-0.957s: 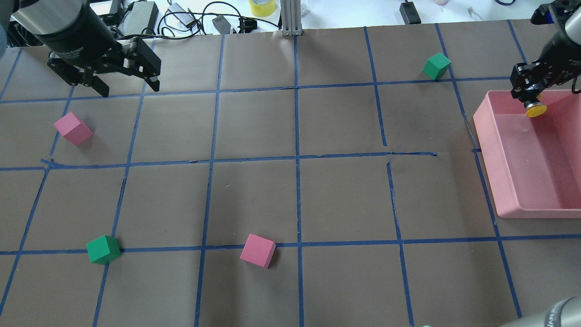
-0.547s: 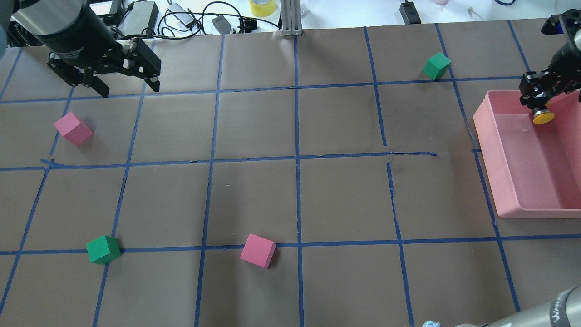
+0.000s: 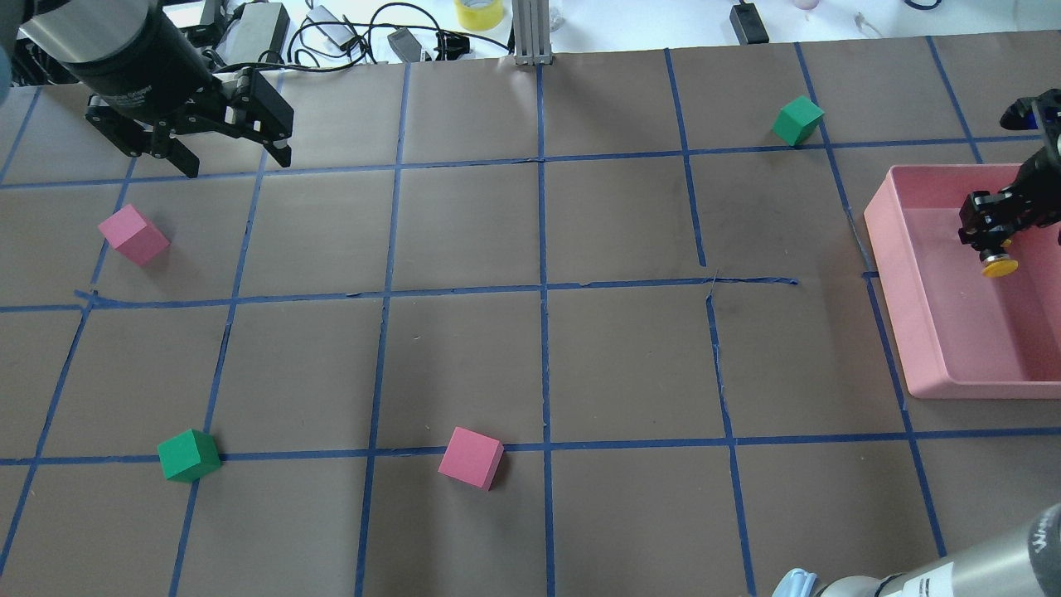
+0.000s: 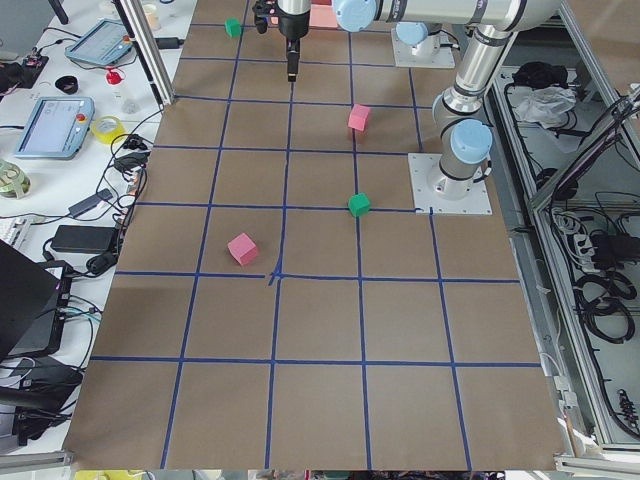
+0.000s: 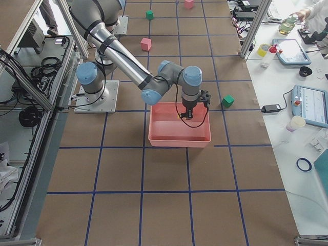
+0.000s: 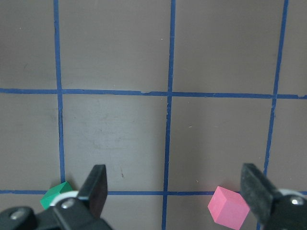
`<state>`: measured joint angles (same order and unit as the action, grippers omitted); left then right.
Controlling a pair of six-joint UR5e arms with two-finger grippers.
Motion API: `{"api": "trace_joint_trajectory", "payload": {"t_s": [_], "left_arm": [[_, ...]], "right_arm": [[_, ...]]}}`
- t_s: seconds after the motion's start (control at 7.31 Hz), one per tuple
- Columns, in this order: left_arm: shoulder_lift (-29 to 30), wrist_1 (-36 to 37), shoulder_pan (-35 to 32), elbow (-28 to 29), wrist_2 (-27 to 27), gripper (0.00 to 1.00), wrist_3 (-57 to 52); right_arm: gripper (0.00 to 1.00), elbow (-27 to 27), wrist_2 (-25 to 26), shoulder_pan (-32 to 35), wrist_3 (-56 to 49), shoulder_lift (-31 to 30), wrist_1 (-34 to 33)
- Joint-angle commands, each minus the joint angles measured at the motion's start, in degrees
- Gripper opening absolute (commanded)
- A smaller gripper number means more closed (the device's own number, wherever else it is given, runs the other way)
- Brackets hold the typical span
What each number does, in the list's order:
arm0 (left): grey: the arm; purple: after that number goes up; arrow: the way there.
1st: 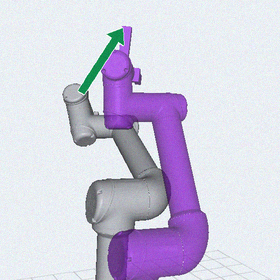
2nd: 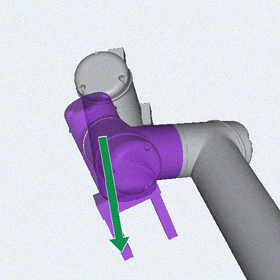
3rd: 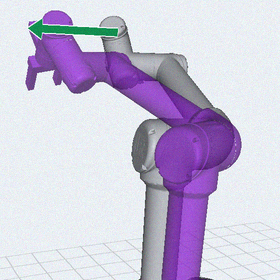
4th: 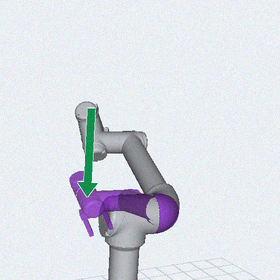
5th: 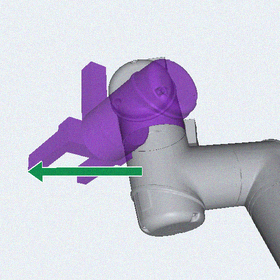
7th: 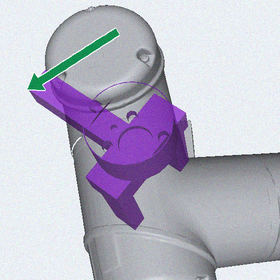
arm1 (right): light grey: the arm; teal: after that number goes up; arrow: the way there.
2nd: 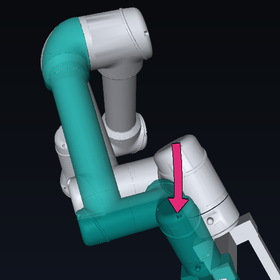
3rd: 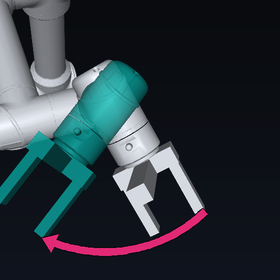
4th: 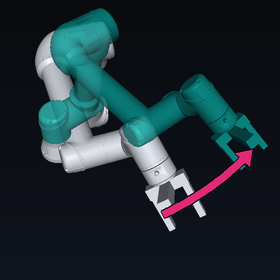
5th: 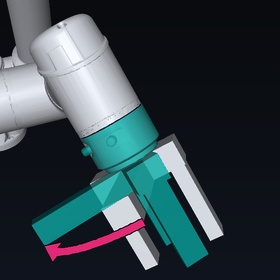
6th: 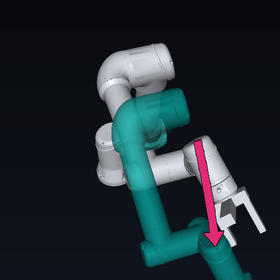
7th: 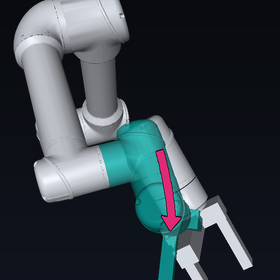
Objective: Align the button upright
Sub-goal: 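Carry the button with the right gripper over the pink bin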
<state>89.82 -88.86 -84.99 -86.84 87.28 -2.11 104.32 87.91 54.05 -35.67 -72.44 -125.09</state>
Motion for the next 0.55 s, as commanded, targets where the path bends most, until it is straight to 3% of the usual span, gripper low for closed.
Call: {"api": "trace_joint_trajectory", "payload": {"t_s": [0.0,0.14,0.41], "left_arm": [[0.0,0.0,0.0,0.0,0.0,1.00,0.0],[0.0,0.0,0.0,0.0,0.0,1.00,-0.1],[0.0,0.0,0.0,0.0,0.0,1.00,0.0]], "right_arm": [[0.00,2.5,-0.3,-1.4,-1.7,0.7,-3.6],[0.00,2.6,-0.4,-1.4,-1.7,3.0,-7.2],[0.00,2.9,-0.1,-1.4,-1.7,3.8,-7.4]]}}
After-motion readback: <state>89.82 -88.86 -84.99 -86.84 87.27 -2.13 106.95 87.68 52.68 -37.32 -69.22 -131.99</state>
